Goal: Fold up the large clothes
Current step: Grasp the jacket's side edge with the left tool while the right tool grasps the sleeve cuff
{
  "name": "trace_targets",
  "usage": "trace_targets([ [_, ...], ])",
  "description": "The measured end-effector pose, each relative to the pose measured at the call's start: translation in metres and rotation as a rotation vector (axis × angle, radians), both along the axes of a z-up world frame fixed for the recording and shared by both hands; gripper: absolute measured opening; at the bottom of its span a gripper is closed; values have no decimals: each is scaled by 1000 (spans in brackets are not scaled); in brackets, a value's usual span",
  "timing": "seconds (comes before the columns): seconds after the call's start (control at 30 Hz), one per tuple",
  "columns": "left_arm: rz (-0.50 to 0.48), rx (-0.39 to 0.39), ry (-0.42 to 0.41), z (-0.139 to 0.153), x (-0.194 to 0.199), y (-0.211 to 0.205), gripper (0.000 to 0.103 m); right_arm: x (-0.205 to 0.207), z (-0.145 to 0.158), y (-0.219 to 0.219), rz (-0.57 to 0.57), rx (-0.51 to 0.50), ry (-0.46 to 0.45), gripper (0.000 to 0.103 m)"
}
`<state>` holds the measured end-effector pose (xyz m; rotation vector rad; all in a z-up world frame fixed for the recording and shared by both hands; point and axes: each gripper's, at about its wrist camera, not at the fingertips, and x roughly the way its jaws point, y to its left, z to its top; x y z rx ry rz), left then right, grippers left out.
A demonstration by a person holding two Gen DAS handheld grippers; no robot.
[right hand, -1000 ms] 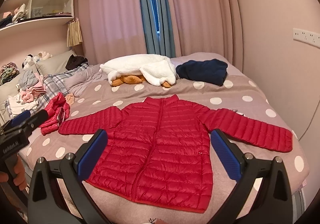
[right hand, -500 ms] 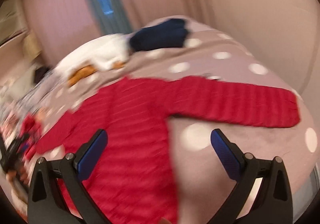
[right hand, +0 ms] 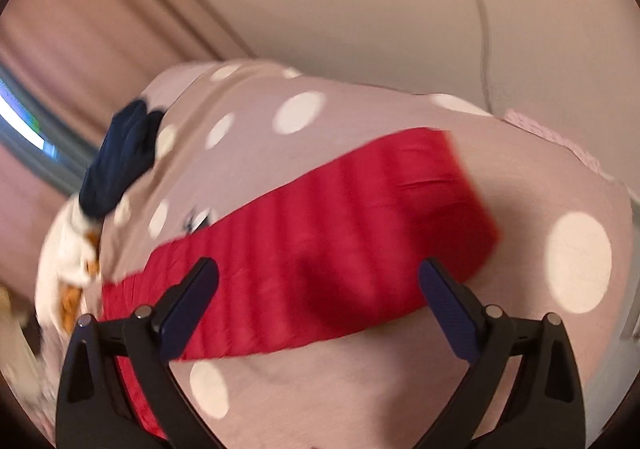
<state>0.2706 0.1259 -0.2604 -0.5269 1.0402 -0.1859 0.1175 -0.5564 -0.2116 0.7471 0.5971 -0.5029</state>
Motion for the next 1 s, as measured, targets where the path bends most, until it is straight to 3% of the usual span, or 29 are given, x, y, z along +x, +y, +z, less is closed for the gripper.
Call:
trace_targets([
  [0.07, -12, 22, -6, 3, -12, -9, 93, -15, -5, -8, -35, 19, -15, 96],
  [0.13, 25, 11, -7, 3, -23, -10, 71, -26, -11, -14, -58, 44, -20, 95],
  [0.17, 54, -5, -7, 2, -28, -7, 66, -30, -15, -18, -61, 59, -21, 95],
  [0.23, 118, -90, 8, -7, -31, 8, 50, -34, -20, -23, -59, 81, -24, 93],
  [0.3, 141, -167, 23, -9, -38, 17, 45, -35, -25, -27, -68, 100, -46, 91],
  [0.37, 119, -207, 33, -14, -42, 24, 42, -31, -36, -32, -68, 158, -74, 88],
  [0.5, 101, -123, 38, -12, -59, 13, 36, -32, -48, -36, -78, 206, -160, 82],
  [0.57, 133, -140, 45, -12, -65, 16, 31, -30, -50, -37, -79, 208, -193, 65],
  [0.63, 138, -135, 38, -14, -64, 20, 29, -24, -54, -38, -94, 190, -168, 26],
  [0.67, 134, -121, 33, -14, -65, 19, 29, -21, -57, -39, -116, 170, -124, 22],
  [0.73, 114, -45, 11, -12, -66, 14, 28, -18, -58, -38, -132, 163, -125, 12],
  [0.83, 89, 82, -16, -7, -68, 0, 28, -16, -49, -32, -131, 110, -99, 10],
  [1.0, 120, 112, -58, -10, -67, 0, 28, 6, 2, 8, -78, -127, -24, 8],
])
